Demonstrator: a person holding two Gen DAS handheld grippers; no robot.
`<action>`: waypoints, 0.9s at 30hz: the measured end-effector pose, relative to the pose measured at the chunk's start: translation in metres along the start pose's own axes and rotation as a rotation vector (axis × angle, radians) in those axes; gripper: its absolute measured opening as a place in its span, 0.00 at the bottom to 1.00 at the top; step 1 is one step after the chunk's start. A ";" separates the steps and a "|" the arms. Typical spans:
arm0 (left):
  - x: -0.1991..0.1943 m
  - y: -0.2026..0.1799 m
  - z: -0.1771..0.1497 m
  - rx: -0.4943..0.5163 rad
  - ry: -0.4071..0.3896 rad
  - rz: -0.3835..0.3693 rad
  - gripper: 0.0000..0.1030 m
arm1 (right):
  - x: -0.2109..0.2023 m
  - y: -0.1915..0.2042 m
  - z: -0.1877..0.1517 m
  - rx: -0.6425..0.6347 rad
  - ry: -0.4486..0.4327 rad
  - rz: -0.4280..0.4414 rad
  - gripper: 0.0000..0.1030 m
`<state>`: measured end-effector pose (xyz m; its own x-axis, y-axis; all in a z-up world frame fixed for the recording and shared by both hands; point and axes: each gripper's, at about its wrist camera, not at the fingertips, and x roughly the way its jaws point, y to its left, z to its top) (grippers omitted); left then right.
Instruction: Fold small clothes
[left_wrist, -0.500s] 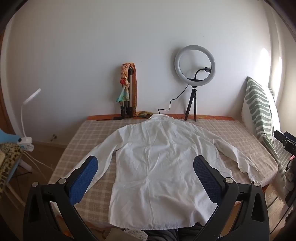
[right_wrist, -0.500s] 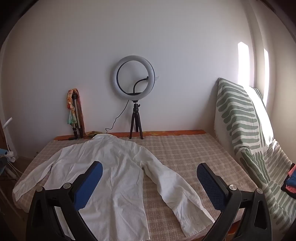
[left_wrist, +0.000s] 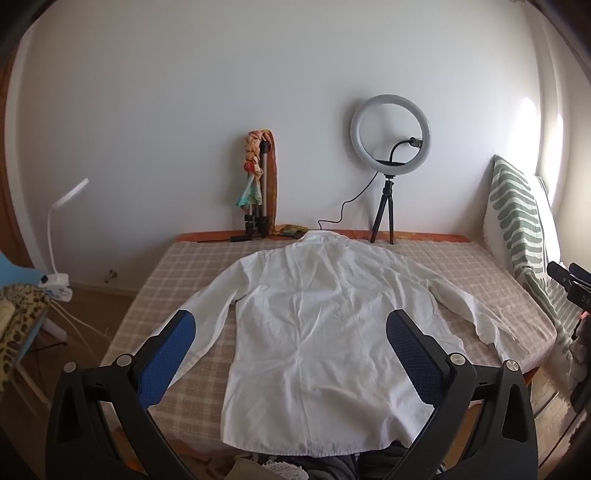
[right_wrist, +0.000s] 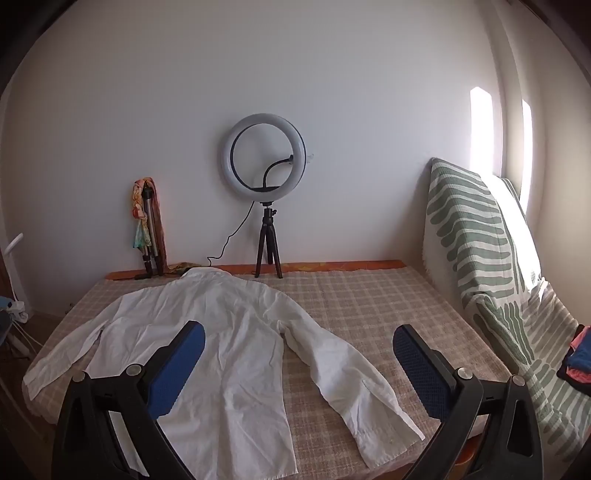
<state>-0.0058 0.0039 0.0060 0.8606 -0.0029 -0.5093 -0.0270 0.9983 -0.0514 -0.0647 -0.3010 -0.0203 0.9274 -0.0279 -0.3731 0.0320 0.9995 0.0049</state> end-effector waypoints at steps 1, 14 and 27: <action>0.000 -0.001 -0.001 0.000 -0.001 -0.001 1.00 | -0.001 0.000 0.000 -0.006 -0.002 -0.003 1.00; -0.010 -0.001 0.003 0.003 -0.026 0.006 1.00 | -0.003 0.004 -0.001 -0.010 -0.004 -0.075 1.00; -0.008 -0.006 -0.001 0.003 -0.022 0.006 1.00 | -0.004 0.010 -0.006 -0.036 -0.006 -0.115 1.00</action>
<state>-0.0133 -0.0019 0.0100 0.8713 0.0047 -0.4906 -0.0309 0.9985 -0.0452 -0.0697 -0.2907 -0.0241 0.9205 -0.1427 -0.3637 0.1253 0.9896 -0.0710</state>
